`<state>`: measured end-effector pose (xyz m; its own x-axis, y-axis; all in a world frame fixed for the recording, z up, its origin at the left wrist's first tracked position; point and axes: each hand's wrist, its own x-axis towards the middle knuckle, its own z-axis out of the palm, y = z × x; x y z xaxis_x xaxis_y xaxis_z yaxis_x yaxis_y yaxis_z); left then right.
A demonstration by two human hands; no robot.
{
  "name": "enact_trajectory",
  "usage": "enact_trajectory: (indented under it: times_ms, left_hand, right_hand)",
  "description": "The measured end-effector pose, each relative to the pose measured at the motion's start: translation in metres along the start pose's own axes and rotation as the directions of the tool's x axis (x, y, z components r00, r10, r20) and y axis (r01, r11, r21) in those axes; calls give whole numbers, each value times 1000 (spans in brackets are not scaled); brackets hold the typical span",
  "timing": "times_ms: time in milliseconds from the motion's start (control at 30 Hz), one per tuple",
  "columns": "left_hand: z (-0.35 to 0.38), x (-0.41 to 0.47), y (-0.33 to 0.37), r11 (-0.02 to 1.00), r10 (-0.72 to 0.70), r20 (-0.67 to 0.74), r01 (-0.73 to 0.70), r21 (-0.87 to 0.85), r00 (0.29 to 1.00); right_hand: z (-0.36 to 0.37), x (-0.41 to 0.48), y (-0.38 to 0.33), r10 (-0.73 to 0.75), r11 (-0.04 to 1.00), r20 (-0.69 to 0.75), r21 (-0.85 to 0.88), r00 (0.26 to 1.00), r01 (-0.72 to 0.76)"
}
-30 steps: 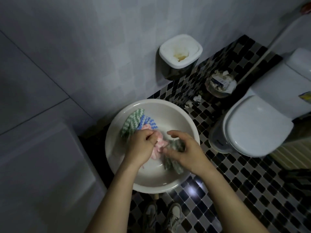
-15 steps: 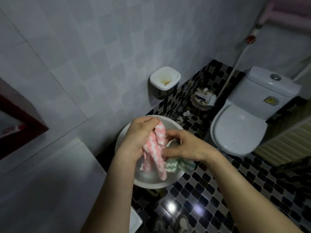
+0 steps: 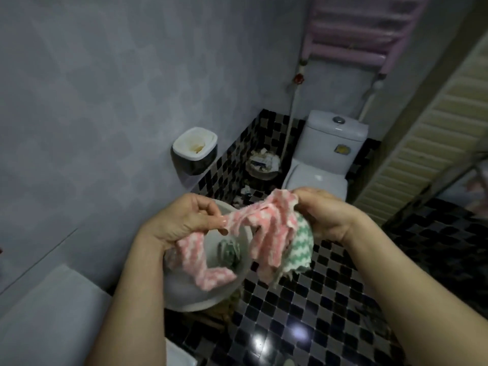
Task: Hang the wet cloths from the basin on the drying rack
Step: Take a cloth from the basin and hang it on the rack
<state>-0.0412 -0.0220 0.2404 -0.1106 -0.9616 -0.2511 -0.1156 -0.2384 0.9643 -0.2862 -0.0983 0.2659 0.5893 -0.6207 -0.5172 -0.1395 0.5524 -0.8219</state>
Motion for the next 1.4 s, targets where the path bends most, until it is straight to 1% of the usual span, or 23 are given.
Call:
enact_trajectory:
  times_ms: [67, 133, 167, 233, 300, 367, 400, 467, 500, 600, 633, 700, 733, 767, 833, 900, 967, 1000, 1067, 1167, 1233, 1333, 1400]
  left_hand:
    - [16, 11, 7, 993, 67, -11, -66, 96, 998]
    - [32, 23, 15, 959, 131, -69, -109, 263, 989]
    - [42, 30, 18, 928, 171, -105, -124, 352, 980]
    - [68, 42, 27, 859, 235, -164, -125, 496, 958]
    - [99, 49, 36, 733, 255, -170, -76, 676, 952]
    - [130, 53, 44, 607, 297, -133, -79, 791, 946]
    - [144, 57, 45, 618, 326, -127, -110, 778, 937]
    - [172, 69, 46, 781, 326, -141, -182, 597, 935]
    - [190, 72, 49, 857, 299, -136, -203, 474, 945]
    - [228, 73, 58, 957, 198, -49, -182, 224, 979]
    - [271, 77, 63, 963, 177, 28, -179, 202, 984]
    - [294, 78, 69, 973, 138, 75, -150, 174, 988]
    - [312, 79, 73, 981, 131, 113, -145, 126, 985]
    - [341, 81, 76, 987, 130, 155, -143, 73, 979]
    - [381, 79, 84, 991, 133, 180, -125, -56, 975]
    - [420, 76, 90, 980, 157, 206, -127, -152, 966]
    - [449, 74, 95, 972, 160, 253, -108, -210, 954]
    - [459, 73, 98, 970, 147, 282, -83, -228, 948]
    - [483, 73, 105, 971, 107, 344, -23, -239, 933]
    - [504, 79, 114, 972, 86, 379, 5, -233, 921]
    - [506, 87, 117, 978, 91, 351, -17, -209, 932]
    - [506, 100, 121, 992, 84, 358, -43, -120, 930]
    - [510, 117, 121, 992, 114, 370, -126, 9, 922]
  right_hand:
    - [-17, -14, 5, 11, 999, -11, -31, 1000, -11]
    - [-34, -28, 12, -19, 974, -63, -228, 998, 4]
    - [-41, -37, 13, -76, 926, -78, -374, 994, 42]
    - [-56, -61, 16, -238, 768, -108, -629, 965, 119]
    - [-68, -85, 17, -365, 642, -121, -750, 923, 156]
    - [-82, -105, 19, -422, 647, -163, -743, 892, 171]
    - [-88, -116, 20, -446, 682, -206, -709, 871, 181]
    - [-106, -137, 27, -449, 768, -334, -619, 829, 166]
    - [-120, -150, 32, -428, 777, -387, -619, 817, 115]
    - [-148, -167, 48, -386, 693, -506, -711, 771, -120]
    - [-175, -196, 60, -395, 668, -577, -715, 715, -207]
    - [-190, -206, 68, -447, 576, -611, -756, 653, -312]
    - [-199, -217, 75, -500, 558, -623, -763, 602, -327]
    - [-213, -239, 82, -545, 577, -634, -759, 549, -303]
    - [-230, -262, 93, -585, 702, -623, -710, 520, -61]
    - [-241, -284, 103, -565, 794, -580, -575, 587, 196]
    - [-245, -297, 109, -546, 806, -494, -530, 676, 264]
    - [-247, -299, 111, -539, 804, -472, -536, 698, 259]
    - [-257, -306, 117, -558, 782, -489, -581, 671, 227]
    - [-278, -314, 123, -576, 773, -587, -617, 568, 147]
    - [-289, -319, 126, -572, 761, -648, -648, 503, 30]
    - [-310, -324, 127, -605, 698, -704, -694, 371, -178]
    - [-328, -324, 123, -611, 710, -736, -672, 292, -210]
